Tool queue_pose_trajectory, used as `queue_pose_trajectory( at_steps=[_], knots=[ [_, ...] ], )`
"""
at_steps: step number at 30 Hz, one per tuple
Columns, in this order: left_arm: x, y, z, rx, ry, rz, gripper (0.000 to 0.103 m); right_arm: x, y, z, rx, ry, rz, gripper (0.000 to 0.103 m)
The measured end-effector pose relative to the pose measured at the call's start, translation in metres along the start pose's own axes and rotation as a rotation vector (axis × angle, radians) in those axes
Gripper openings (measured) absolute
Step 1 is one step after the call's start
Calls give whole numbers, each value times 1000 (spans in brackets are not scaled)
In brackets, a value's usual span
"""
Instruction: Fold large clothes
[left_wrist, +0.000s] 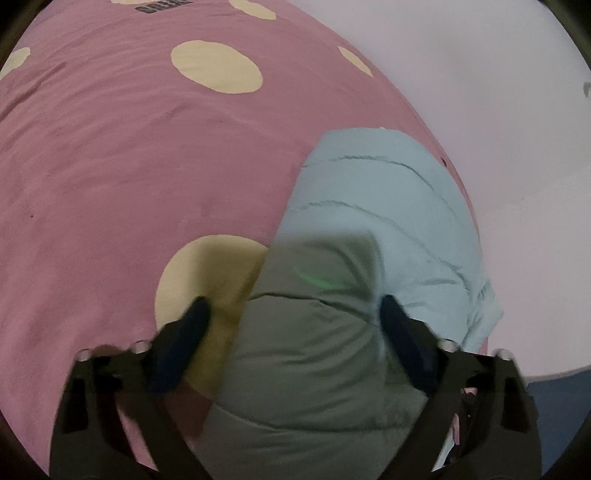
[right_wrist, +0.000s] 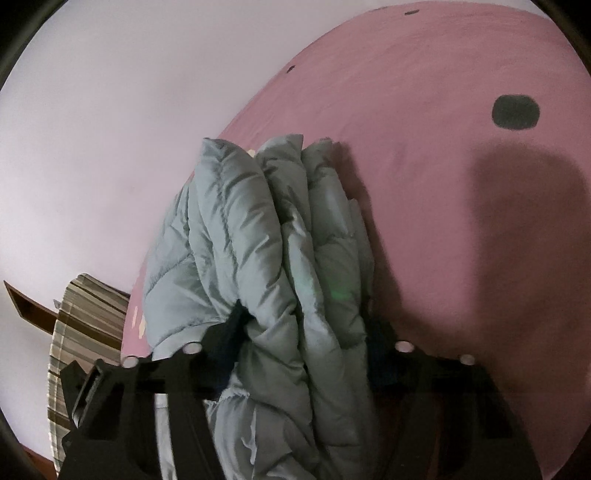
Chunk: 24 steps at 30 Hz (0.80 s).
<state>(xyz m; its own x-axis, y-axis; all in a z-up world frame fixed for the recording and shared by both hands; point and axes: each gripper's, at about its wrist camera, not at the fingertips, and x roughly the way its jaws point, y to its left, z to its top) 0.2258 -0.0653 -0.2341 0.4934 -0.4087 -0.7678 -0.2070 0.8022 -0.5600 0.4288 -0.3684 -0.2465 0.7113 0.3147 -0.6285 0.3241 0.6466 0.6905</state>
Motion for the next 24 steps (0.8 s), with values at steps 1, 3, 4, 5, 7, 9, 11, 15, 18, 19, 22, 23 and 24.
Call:
queue_pose_trajectory(
  at_steps=[1,3,4,5,7,9,11,15,18,19,22,23,24],
  knots=[
    [0,-1,-1,8,4,-21,71,2,-4,3,7,3,8,45],
    [0,-3,-1,16,12,-39,62,1,-7,0,14,0,16,40],
    [0,-3,-2,14,13,-42,59,2,-8,-1,19,-1,23,38],
    [-1,-3,-2,15,11,-45,56,0,-9,-1,21,-2,26,35],
    [-5,-2,-4,24,3,-48,51,-6,-15,-2,24,-10,33,32],
    [-13,-3,-8,48,-8,-45,46,-10,-14,-5,25,-24,38,29],
    [-17,-5,-8,60,-14,-47,41,-13,-11,-5,23,-37,40,25],
    [-25,-10,6,71,-31,-62,35,-9,8,-7,-9,-56,43,22],
    [-39,-7,11,73,-54,-71,33,-9,22,-8,-35,-61,57,20],
    [-42,-7,11,76,-65,-72,32,-8,27,-8,-43,-60,66,20],
    [-59,-3,19,91,-112,-69,32,2,46,-7,-65,-49,92,19],
    [-64,-2,23,92,-126,-67,32,7,52,-7,-71,-44,101,19],
    [-70,3,30,90,-141,-63,32,11,59,-7,-78,-40,111,19]
  ],
)
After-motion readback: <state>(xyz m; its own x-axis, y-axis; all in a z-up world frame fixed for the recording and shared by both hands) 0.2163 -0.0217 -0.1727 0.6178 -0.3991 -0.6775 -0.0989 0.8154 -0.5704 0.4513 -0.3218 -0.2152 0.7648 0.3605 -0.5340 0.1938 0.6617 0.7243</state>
